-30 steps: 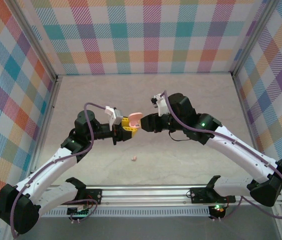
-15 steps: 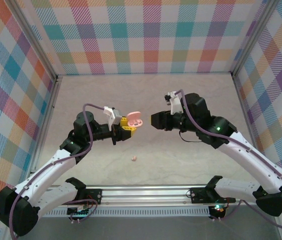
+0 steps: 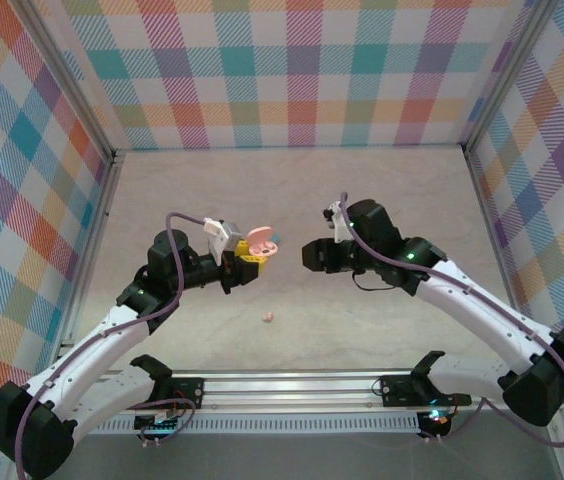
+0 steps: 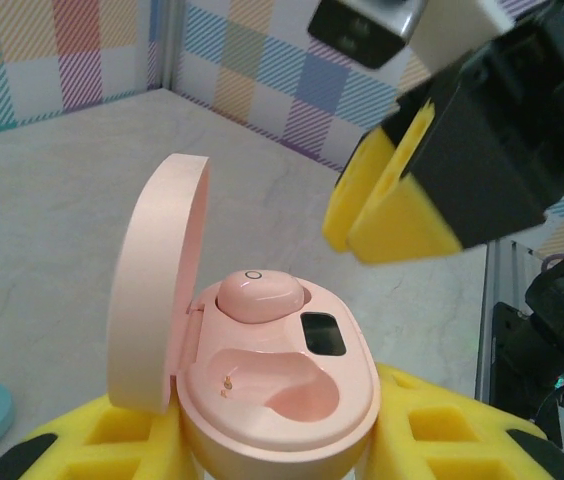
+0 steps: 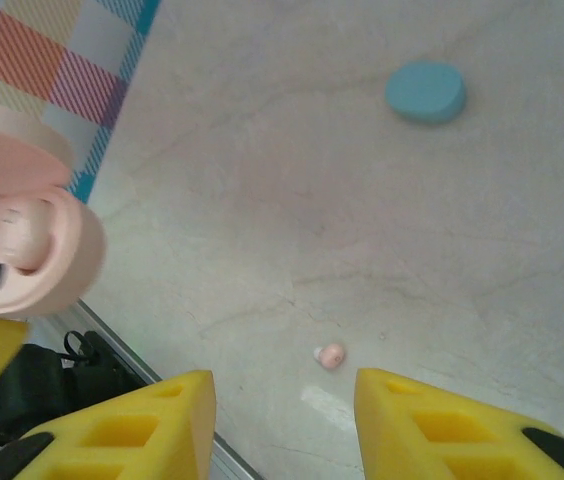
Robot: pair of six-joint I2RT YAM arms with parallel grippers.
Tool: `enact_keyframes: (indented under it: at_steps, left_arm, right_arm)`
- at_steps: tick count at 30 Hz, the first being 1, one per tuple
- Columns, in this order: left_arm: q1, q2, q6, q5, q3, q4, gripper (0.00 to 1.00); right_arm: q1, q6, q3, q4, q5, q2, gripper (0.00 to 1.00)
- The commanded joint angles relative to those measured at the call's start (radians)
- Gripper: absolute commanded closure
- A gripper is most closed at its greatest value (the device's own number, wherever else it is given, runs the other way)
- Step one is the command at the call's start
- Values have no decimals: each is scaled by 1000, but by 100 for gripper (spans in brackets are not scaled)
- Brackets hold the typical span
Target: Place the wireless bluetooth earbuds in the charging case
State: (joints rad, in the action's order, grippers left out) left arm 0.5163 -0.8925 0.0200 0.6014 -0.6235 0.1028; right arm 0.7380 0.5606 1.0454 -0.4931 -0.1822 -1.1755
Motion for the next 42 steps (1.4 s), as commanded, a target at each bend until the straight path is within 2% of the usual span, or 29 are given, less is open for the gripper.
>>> enact_keyframes:
  at_steps: [1,13,18,28,35,42]
  left_arm:
    - [5,16,-24,-30,22,-16,98]
    - [4,104,-24,-74,59,-68,98]
    - [4,141,-8,-95,54,-113,98]
    - [4,160,37,-98,4,-188,97]
    - [4,187,44,-122,-11,-240,97]
    - [4,233,53,-144,-5,-259,98]
  right_arm:
    - [-6,33,-42,108,-56,-42,58]
    - [-5,52,-97,233,-145,-292,61]
    - [6,152,-132,211,-135,-316,63]
    - [157,422,-111,129,-20,-413,67]
    - [210,575,-82,165,-41,-525,66]
    - [218,646,-84,229,-31,-551,71]
